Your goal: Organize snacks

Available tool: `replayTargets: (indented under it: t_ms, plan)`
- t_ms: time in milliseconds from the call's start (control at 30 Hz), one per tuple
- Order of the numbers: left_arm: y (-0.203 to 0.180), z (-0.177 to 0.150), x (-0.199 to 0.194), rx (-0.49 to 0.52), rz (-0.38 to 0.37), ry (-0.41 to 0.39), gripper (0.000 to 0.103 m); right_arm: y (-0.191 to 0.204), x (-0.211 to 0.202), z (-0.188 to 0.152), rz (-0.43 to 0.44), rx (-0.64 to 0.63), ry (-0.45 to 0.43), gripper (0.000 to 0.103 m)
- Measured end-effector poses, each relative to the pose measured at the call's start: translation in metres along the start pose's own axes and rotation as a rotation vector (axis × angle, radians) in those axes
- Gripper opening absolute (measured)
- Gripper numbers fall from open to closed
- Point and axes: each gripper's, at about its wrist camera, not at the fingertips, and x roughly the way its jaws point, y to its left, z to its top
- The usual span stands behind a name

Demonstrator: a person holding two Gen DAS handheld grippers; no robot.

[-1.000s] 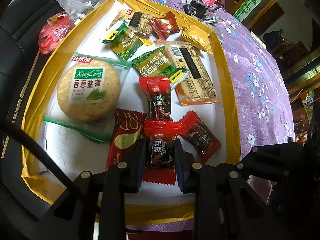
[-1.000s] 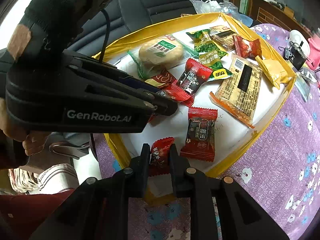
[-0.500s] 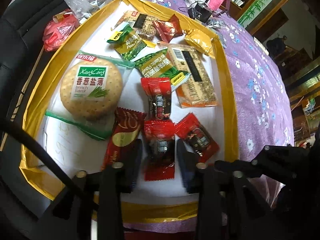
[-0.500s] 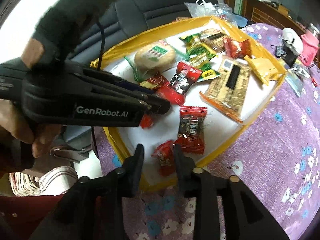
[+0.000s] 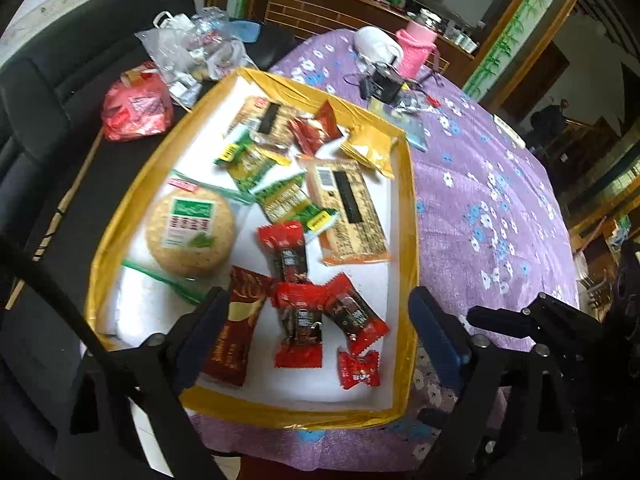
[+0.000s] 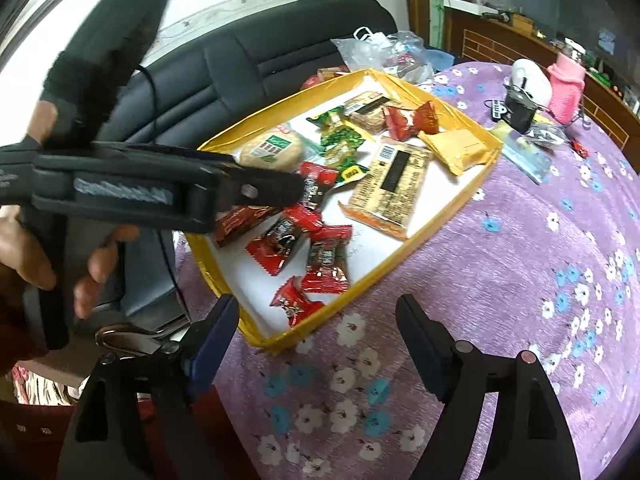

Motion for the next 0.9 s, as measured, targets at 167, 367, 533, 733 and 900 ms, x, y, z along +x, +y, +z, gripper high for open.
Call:
replayTargets:
  t_ms: [167, 367, 533, 733, 900]
  plan:
    - [0.002, 0.001, -0.019, 0.031, 0.223, -0.082, 0.093, -0.002, -0.002, 0.002, -0.020, 0.001, -0.005, 0.083]
    - [0.002, 0.001, -0.037, 0.086, 0.382, -0.157, 0.094, 0.000, -0.005, 0.002, -0.016, -0.003, -0.008, 0.084]
    - [0.014, 0.005, -0.038, 0.012, 0.342, -0.141, 0.100, 0.003, -0.006, 0.004, -0.016, -0.008, -0.015, 0.087]
    - [0.013, 0.002, -0.031, 0.015, 0.372, -0.102, 0.100, 0.001, -0.006, 0.008, -0.027, 0.005, -0.021, 0.089]
    - [0.012, 0.005, -0.023, 0.029, 0.380, -0.085, 0.100, -0.003, -0.006, 0.014, -0.039, 0.038, -0.027, 0.090]
